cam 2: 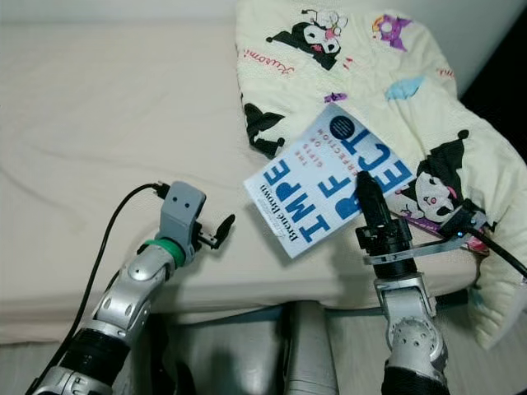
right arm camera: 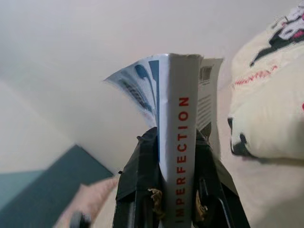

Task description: Clean up the room

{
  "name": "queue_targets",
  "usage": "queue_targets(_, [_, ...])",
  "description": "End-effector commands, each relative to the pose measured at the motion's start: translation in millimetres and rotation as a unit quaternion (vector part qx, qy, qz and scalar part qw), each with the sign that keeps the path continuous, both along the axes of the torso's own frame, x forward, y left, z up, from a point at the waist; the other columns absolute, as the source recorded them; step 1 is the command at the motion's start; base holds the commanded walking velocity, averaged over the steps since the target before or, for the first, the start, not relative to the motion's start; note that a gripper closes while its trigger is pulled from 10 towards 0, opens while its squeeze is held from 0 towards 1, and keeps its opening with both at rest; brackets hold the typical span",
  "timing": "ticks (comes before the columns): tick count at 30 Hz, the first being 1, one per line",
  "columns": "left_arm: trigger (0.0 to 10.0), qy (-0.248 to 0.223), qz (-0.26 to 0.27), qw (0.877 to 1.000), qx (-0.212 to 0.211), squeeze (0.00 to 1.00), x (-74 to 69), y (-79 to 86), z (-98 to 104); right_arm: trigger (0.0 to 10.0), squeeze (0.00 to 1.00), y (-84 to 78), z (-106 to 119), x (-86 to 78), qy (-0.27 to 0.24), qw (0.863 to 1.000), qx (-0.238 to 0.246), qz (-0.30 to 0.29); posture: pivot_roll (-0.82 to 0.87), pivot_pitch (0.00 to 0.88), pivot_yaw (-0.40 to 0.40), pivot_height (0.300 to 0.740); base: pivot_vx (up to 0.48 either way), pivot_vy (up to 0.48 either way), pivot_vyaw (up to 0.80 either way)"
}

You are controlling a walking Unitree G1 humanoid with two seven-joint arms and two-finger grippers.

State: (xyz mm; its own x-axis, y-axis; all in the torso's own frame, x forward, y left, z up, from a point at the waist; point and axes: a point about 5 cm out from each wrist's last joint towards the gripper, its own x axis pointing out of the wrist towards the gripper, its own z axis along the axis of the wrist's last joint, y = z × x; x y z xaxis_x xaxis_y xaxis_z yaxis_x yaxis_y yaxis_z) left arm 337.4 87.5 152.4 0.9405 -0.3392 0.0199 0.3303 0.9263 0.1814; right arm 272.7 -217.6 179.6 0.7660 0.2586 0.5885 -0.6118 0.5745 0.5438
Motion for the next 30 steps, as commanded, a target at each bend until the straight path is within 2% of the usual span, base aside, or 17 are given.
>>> queue_targets(1, [10.0, -0.010, 0.017, 1.000, 0.002, 0.00, -2.2, 9.9, 3.0, 0.0, 0.00, 4.3, 1.5, -7.2, 0.005, 1.000, -0.029, -0.006, -0.09, 0.182, 0.046, 0.565, 0.000, 0.000, 0.00])
queue_targets(3, [10.0, -0.018, 0.033, 0.999, 0.000, 0.00, -2.4, 18.8, 7.7, 0.0, 0.00, 5.8, -2.5, -10.7, 0.021, 0.998, -0.051, -0.020, -0.09, 0.181, 0.047, 0.565, 0.000, 0.000, 0.00])
queue_targets(4, [10.0, -0.024, 0.053, 0.998, -0.006, 0.00, -3.0, 29.7, 12.5, 10.0, 0.00, 4.9, -4.9, -15.0, 0.035, 0.997, -0.058, -0.040, -0.09, 0.179, 0.044, 0.565, 0.000, 0.000, 0.00])
queue_targets(6, [10.0, -0.031, 0.086, 0.996, -0.020, 0.00, -4.5, 45.2, 20.5, 10.0, 0.00, 1.8, -5.9, -20.4, 0.054, 0.994, -0.064, -0.077, -0.09, 0.177, 0.046, 0.565, 0.000, 0.000, 0.00])
queue_targets(9, [10.0, -0.034, 0.099, 0.994, -0.030, 0.00, -5.4, 50.9, 24.0, 10.0, 0.00, 0.7, -4.6, -22.9, 0.059, 0.992, -0.060, -0.089, -0.09, 0.177, 0.046, 0.565, 0.000, 0.000, 0.00])
queue_targets(11, [10.0, -0.040, 0.111, 0.991, -0.060, 0.00, -7.6, 55.8, 33.5, 10.0, 0.00, -0.1, -1.5, -21.4, 0.072, 0.980, -0.121, -0.144, -0.09, 0.174, 0.053, 0.565, 0.000, 0.000, 0.00])
queue_targets(13, [10.0, -0.035, 0.114, 0.987, -0.104, 0.00, -11.5, 56.3, 39.4, 10.0, 0.00, 2.4, 4.1, -16.2, 0.066, 0.953, -0.215, -0.202, -0.10, 0.173, 0.055, 0.565, 0.000, 0.000, 0.00])
queue_targets(14, [10.0, -0.035, 0.114, 0.987, -0.104, 0.00, -11.5, 56.3, 39.4, 10.0, 0.00, 2.4, 4.1, -16.2, 0.066, 0.953, -0.215, -0.202, -0.10, 0.173, 0.055, 0.565, 0.000, 0.000, 0.00])
queue_targets(15, [10.0, -0.021, 0.114, 0.985, -0.130, 0.00, -12.8, 55.3, 38.2, 10.0, 0.00, 5.7, 6.0, -13.9, 0.058, 0.944, -0.246, -0.210, -0.10, 0.173, 0.055, 0.565, 0.000, 0.000, 0.00])
queue_targets(16, [10.0, 0.010, 0.121, 0.977, -0.178, 0.00, -15.1, 56.6, 29.3, 10.0, 0.00, 12.9, 8.9, -9.2, 0.044, 0.927, -0.299, -0.223, -0.11, 0.157, 0.042, 0.565, 0.000, 0.000, 0.00])
queue_targets(17, [10.0, 0.017, 0.127, 0.974, -0.186, 0.00, -16.0, 58.1, 23.3, 10.0, 0.00, 17.2, 10.1, -6.9, 0.038, 0.924, -0.310, -0.219, -0.11, 0.157, 0.042, 0.565, 0.000, 0.000, 0.00])
queue_targets(23, [10.0, 0.020, 0.130, 0.973, -0.188, 0.00, -16.7, 59.2, 19.6, 10.0, 0.00, 19.8, 10.9, -5.5, 0.034, 0.923, -0.317, -0.216, -0.11, 0.157, 0.042, 0.565, 0.000, 0.000, 0.00])
queue_targets(24, [10.0, 0.018, 0.139, 0.973, -0.183, 0.00, -17.7, 58.9, 14.1, 10.0, 0.00, 25.9, 10.8, -2.2, 0.032, 0.923, -0.325, -0.206, -0.11, 0.139, -0.011, 0.565, 0.000, 0.000, 0.00])
queue_targets(25, [10.0, 0.018, 0.139, 0.973, -0.183, 0.00, -17.7, 58.9, 14.1, 10.0, 0.00, 25.9, 10.8, -2.2, 0.032, 0.923, -0.325, -0.206, -0.11, 0.139, -0.011, 0.565, 0.000, 0.000, 0.00])
queue_targets(26, [10.0, -0.018, 0.149, 0.975, -0.164, 0.00, -17.8, 53.9, 16.6, 10.0, 0.00, 32.4, 14.8, 7.2, 0.022, 0.917, -0.343, -0.202, -0.09, 0.115, -0.054, 0.565, 0.000, 0.000, 0.00])
queue_targets(28, [10.0, -0.018, 0.149, 0.975, -0.164, 0.00, -17.8, 53.9, 16.6, 10.0, 0.00, 32.4, 14.8, 7.2, 0.022, 0.917, -0.343, -0.202, -0.09, 0.115, -0.054, 0.565, 0.000, 0.000, 0.00])
queue_targets(30, [10.0, -0.050, 0.138, 0.978, -0.147, 0.00, -14.4, 47.2, 27.5, 10.0, 0.00, 31.1, 18.8, 14.7, 0.026, 0.916, -0.338, -0.216, -0.09, 0.098, -0.053, 0.565, 0.000, 0.000, 0.00])
